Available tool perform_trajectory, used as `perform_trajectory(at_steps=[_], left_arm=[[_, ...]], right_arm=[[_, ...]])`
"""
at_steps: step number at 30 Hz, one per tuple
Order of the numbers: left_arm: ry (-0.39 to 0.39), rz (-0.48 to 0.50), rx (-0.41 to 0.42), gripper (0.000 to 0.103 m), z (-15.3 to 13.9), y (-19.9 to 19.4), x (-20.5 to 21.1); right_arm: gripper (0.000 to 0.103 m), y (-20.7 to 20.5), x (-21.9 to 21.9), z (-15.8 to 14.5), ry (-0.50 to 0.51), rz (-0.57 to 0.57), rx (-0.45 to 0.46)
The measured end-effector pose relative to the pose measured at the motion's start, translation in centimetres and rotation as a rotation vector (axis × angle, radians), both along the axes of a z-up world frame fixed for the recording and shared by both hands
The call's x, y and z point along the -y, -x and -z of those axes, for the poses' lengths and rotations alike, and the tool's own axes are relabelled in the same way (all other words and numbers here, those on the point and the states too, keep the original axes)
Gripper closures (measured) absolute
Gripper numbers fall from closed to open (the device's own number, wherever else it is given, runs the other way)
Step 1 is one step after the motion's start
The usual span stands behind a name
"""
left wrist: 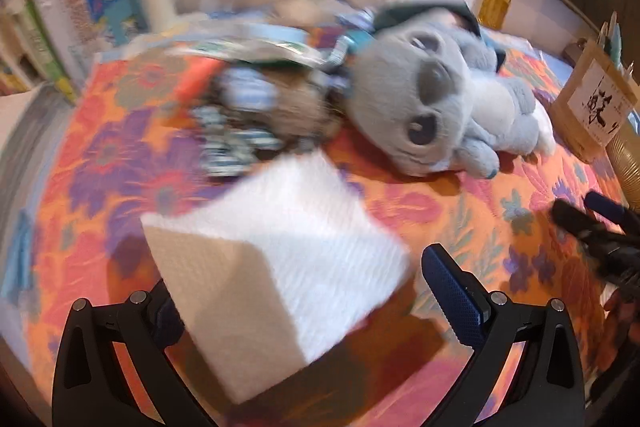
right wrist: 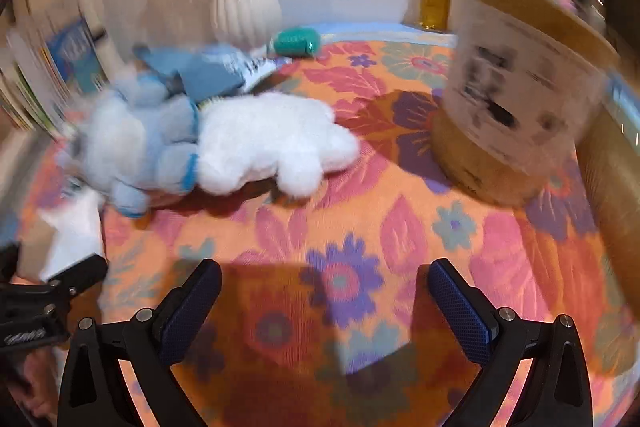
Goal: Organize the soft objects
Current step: 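Grasp the white towel with the left tool while the right tool grasps the clear green-logo bag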
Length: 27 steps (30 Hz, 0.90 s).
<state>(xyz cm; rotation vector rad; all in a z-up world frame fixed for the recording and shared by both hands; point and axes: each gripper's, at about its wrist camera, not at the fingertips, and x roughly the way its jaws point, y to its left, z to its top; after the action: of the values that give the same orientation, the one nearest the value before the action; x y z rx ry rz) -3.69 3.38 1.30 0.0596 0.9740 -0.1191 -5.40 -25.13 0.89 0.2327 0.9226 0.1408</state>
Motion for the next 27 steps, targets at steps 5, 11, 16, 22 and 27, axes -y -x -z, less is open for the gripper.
perform_trajectory(at_steps=[5, 11, 16, 22, 27], left_arm=[[0.072, 0.014, 0.105, 0.001, -4.9, -1.1, -2.9], [0.023, 0.084, 0.052, 0.001, -5.8, -6.4, -2.5], [0.174, 0.096, 0.023, 0.001, -6.7, -8.0, -5.1], [0.200, 0.125, -0.182, 0.001, -2.6, -7.6, -8.2], [0.308, 0.147, -0.252, 0.001, 0.3, -4.8, -10.7]], right_arm=[[0.000, 0.3, 0.4, -1.8, -0.045, -0.022, 0.049], [0.000, -1.4, -1.6, -2.8, -0.041, -0.084, 0.080], [0.000, -1.7, -3.5, -3.2, -0.095, -0.141, 0.091], [0.000, -1.5, -8.7, -3.5, -0.061, -0.322, 0.092], [0.000, -2.0, -10.8, -4.7, -0.066, -0.380, 0.124]])
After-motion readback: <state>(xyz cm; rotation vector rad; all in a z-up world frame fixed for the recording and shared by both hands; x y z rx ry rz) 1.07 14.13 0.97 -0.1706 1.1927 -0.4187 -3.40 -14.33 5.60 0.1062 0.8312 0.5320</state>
